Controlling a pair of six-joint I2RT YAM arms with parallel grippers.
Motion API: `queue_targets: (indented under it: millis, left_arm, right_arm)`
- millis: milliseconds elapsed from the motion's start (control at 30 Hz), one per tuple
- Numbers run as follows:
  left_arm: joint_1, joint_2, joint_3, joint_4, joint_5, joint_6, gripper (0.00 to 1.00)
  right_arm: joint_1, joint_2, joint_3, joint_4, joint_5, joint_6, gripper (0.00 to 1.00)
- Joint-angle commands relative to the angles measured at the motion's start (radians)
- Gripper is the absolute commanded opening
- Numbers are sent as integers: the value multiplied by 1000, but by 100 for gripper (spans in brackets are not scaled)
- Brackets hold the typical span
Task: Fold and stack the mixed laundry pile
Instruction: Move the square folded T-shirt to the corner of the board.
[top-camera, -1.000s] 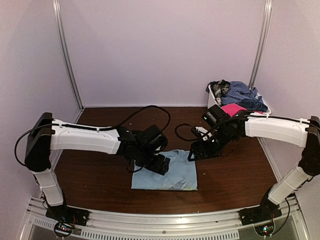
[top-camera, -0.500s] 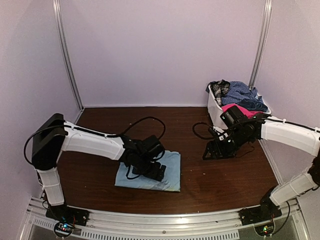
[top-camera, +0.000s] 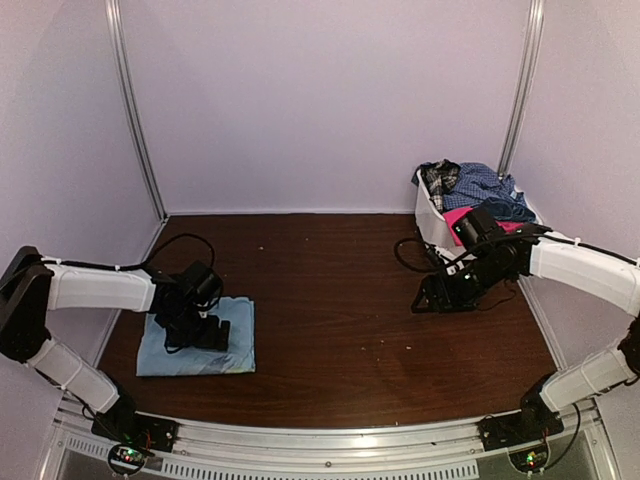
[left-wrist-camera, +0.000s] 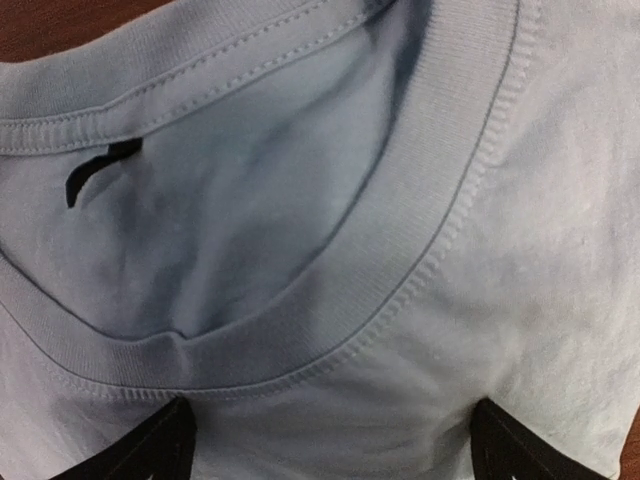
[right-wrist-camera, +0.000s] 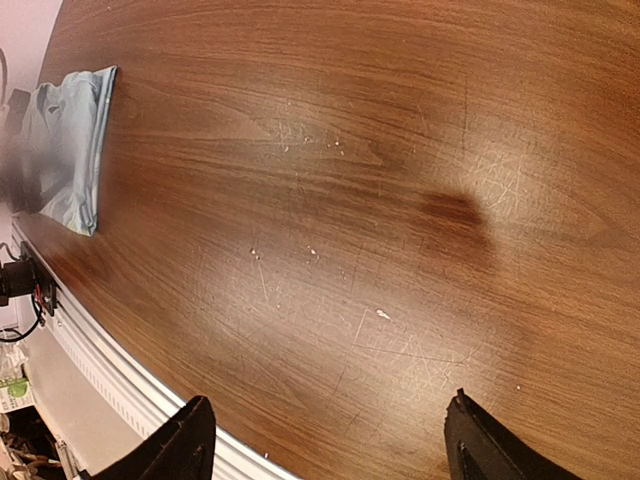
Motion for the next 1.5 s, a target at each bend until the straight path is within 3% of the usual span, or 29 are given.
queue_targets:
  millis: [0,200,367,500,667,1000,1467]
  left_arm:
    - [7,30,3,-202,-47,-27,97]
    - [-160,-40,277,-245,-106,-53,96]
    - [-328,156,517,-226,-66,-72,96]
    - [-397,313,592,-146,20,-142,92]
    - [-399,396,530,-76,77,-300,89]
    - [-368,338,306,-117,43,-531,93]
    - [-194,148,80,-86,-7,-482,94]
  right_arm:
    - [-11,-28,9,-12,-18,-24,80]
    - [-12,-23,17,-13,-36,-38,80]
    - [-13,2,30,-3,-62,-49,80]
    - [-14,13,43,-3,-71,-54,80]
    - [-13,14,61,-22,-56,-66,80]
    - [-18,0,35,-5,-58,-57,80]
    - [-18,9,30,2,-73,-55,80]
